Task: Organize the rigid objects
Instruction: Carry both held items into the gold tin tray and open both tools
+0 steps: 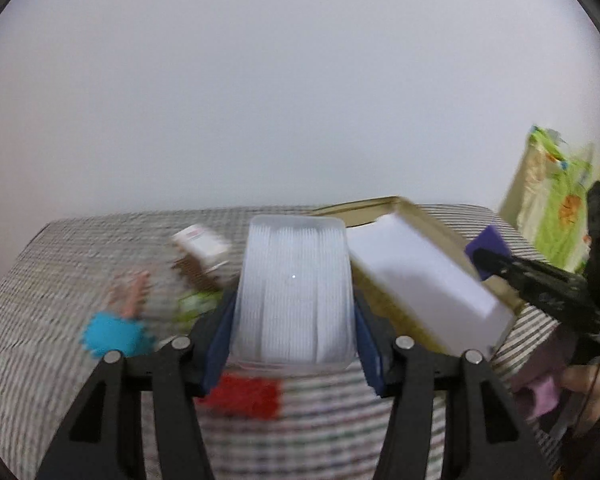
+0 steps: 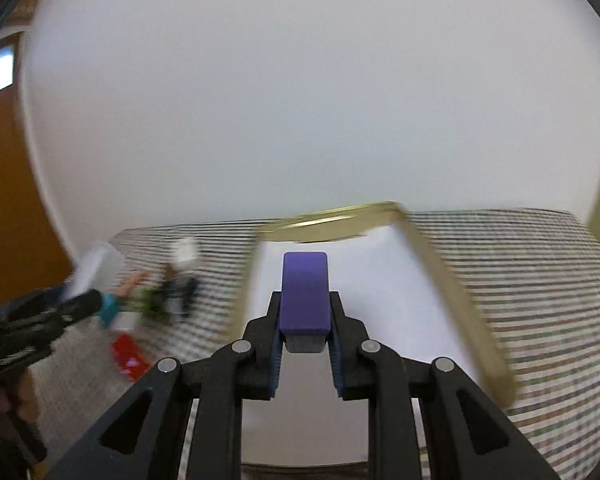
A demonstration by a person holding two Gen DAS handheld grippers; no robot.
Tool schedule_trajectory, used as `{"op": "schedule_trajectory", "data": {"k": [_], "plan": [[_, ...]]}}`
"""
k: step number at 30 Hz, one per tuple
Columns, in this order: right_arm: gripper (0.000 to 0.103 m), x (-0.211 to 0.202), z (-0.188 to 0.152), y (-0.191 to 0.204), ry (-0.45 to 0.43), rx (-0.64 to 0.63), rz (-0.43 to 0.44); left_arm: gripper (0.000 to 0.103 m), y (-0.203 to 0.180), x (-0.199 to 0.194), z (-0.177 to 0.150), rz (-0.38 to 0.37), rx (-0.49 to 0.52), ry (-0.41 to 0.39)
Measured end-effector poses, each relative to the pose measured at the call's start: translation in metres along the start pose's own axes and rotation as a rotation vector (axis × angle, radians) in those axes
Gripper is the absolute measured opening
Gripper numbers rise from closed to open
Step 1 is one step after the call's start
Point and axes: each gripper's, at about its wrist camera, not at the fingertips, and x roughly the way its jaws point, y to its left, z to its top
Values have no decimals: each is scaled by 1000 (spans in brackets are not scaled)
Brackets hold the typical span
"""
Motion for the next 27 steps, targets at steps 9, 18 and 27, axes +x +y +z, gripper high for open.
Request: {"op": "schedule_trajectory", "data": {"k": [9, 18, 27], "plan": [[22, 24, 2, -49, 31, 14, -137, 54, -86, 61, 18, -121, 86, 69], [22, 43, -7, -64, 107, 40, -144, 54, -111, 100, 6, -108, 66, 166], [22, 43, -10, -56, 115, 31, -147, 54, -116, 106, 2, -28, 105, 174]]}}
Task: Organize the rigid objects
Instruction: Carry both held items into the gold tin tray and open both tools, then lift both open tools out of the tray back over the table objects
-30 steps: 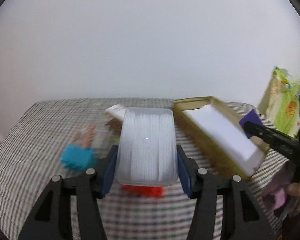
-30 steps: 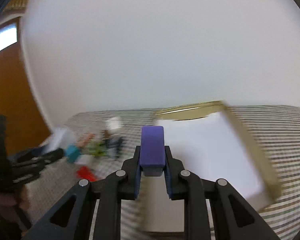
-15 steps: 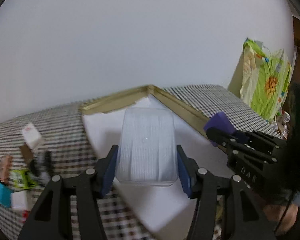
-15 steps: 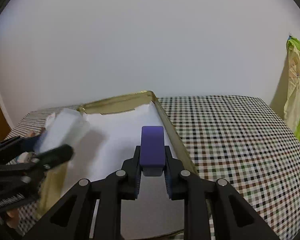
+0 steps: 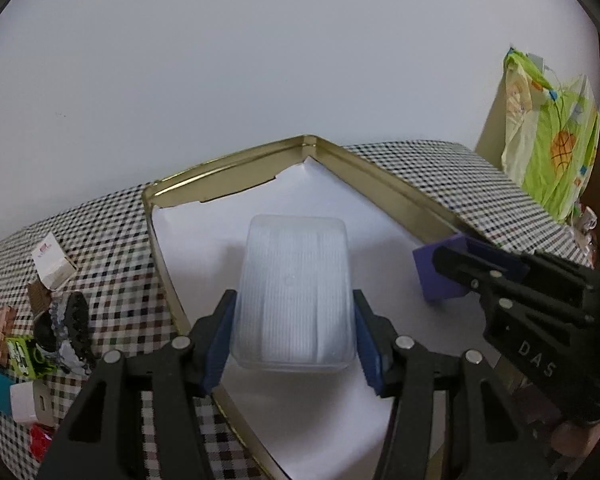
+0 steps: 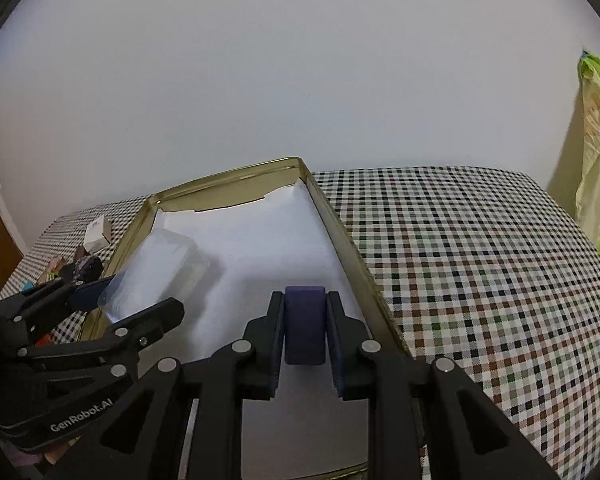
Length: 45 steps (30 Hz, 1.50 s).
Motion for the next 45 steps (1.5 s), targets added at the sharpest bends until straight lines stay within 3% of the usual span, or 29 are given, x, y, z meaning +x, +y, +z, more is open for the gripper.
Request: {"op": "schedule_trajectory", "data": {"k": [5, 6, 8, 9, 10, 12, 13, 16, 24, 39, 45], "plan": [[22, -3, -1, -4, -12, 21, 11, 55, -2, 1, -2, 33, 19, -5], [27, -3, -1, -4, -16, 24, 7, 58, -3, 1, -2, 28, 20, -6], [44, -11, -2, -2, -36, 26, -7, 66, -4, -3, -1, 21, 20, -12], [61, -14, -1, -3, -55, 29, -14, 74, -4, -6, -1, 27, 20, -28], [71, -21, 0, -3, -94, 34, -13, 84, -4, -12, -1, 45, 25, -59], [82, -37, 1, -6, -174, 45, -29, 102, -5, -22, 0, 88, 35, -120], [84, -42, 2, -7, -213, 50, -48, 103, -6, -27, 0, 107, 38, -150], [84, -53, 3, -16, -274, 90, -79, 103, -6, -36, -1, 143, 47, -194], [84, -48, 4, -44, -245, 227, -80, 103, 12, -35, 0, 194, -11, -181], [84, -65, -2, -22, -371, 116, -246, 103, 43, -46, -17, 296, -62, -211], [84, -67, -3, -18, -371, 121, -263, 103, 57, -50, -22, 278, -105, -196]]}}
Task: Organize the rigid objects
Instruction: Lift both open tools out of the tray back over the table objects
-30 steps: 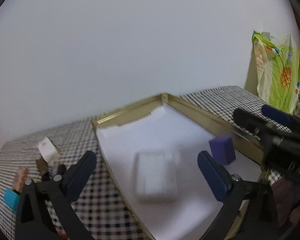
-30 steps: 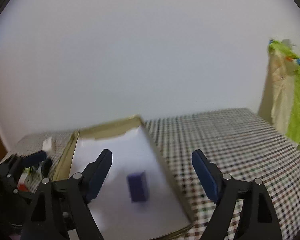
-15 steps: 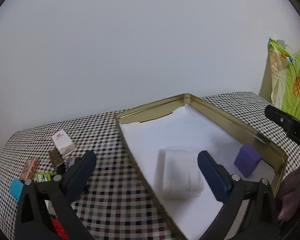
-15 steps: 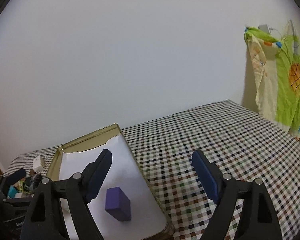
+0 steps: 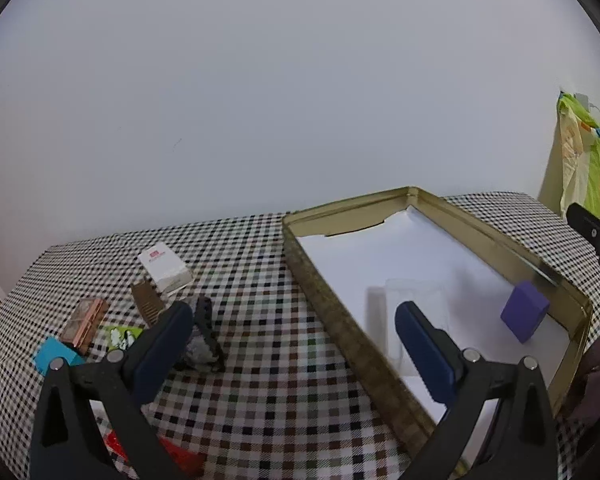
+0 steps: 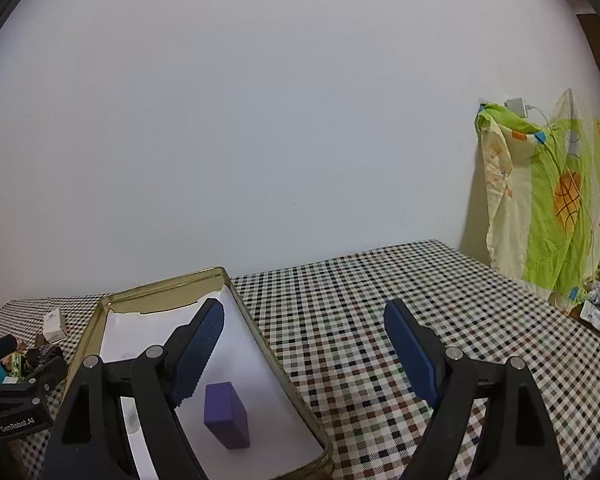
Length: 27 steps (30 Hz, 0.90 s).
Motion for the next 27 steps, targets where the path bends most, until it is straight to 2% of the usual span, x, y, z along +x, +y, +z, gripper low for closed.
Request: {"op": "schedule_trajectory", "data": {"k": [11, 21, 27], "plan": [[84, -14, -6, 19, -6, -8, 1, 103, 9, -6, -5, -8, -10, 14], [84, -26, -13, 42, 3, -12, 46, 103, 20, -11, -8, -14, -7, 16], [84, -33, -19, 61, 19, 4, 106, 103, 40, -8, -12, -2, -19, 18]]}}
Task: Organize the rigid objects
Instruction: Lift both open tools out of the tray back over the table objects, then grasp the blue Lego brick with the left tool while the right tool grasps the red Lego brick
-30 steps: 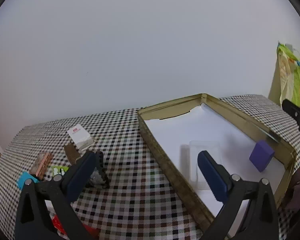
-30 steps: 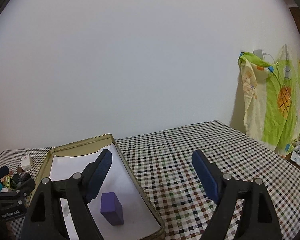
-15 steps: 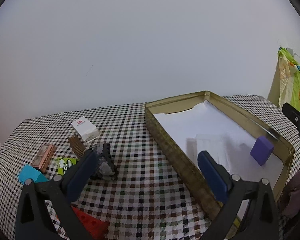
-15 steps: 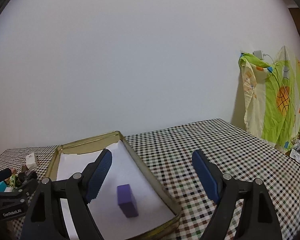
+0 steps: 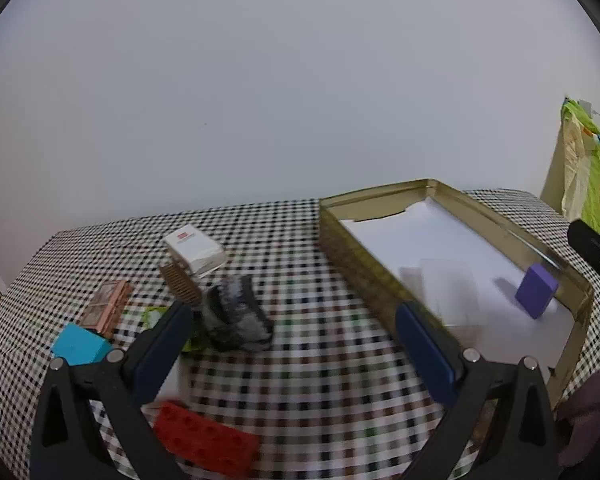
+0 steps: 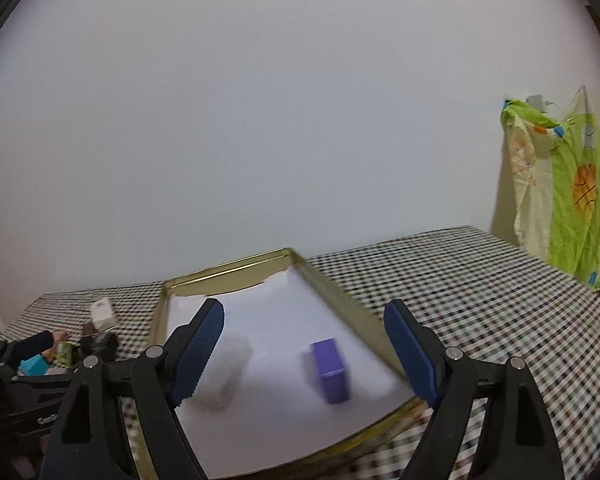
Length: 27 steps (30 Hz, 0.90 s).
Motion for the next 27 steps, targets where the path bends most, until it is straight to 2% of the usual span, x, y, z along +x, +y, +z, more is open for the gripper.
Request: {"op": "schedule_trajectory", "data": {"k": [18, 23, 27], "plan": [[84, 3, -20, 96, 81, -75, 220, 103, 101, 5, -5, 72, -79, 41], [84, 12, -26, 122, 150, -108, 274, 103, 133, 7, -7, 87, -117, 66], [84, 24, -32, 142, 244, -135, 347, 102, 156, 10, -9, 103, -146, 86]]}}
